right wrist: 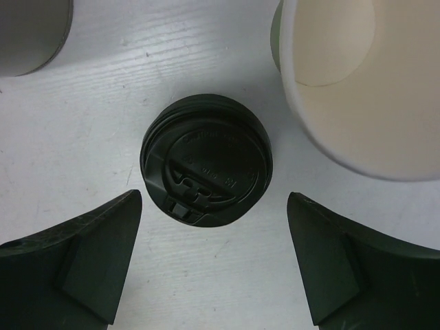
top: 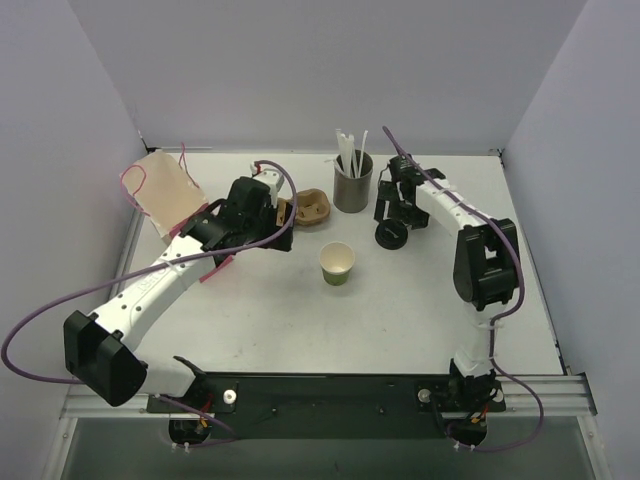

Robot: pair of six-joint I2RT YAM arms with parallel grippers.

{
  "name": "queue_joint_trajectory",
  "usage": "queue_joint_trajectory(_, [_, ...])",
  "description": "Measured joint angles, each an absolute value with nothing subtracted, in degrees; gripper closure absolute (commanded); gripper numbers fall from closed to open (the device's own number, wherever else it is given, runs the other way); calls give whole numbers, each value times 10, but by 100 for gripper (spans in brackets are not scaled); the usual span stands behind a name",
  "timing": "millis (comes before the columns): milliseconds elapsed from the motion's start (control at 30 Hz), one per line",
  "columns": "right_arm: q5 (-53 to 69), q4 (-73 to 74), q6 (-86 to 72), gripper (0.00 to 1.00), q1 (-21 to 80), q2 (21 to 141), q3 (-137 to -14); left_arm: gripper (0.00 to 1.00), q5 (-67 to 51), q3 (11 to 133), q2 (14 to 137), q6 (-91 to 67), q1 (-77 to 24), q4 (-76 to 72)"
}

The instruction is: Pack the takeout coffee

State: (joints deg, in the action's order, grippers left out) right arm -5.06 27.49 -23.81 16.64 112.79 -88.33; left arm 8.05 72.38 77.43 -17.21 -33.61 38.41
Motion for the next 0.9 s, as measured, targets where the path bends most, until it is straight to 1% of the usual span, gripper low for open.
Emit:
queue_joint_trajectory(433, [-31, 264, -222, 14, 158, 1152, -911, 3, 76, 731, 797, -169, -334, 385])
queue_joint_trajectory(900, [-25, 263, -217, 15, 158, 1189, -911, 3, 74, 732, 797, -169, -333, 385])
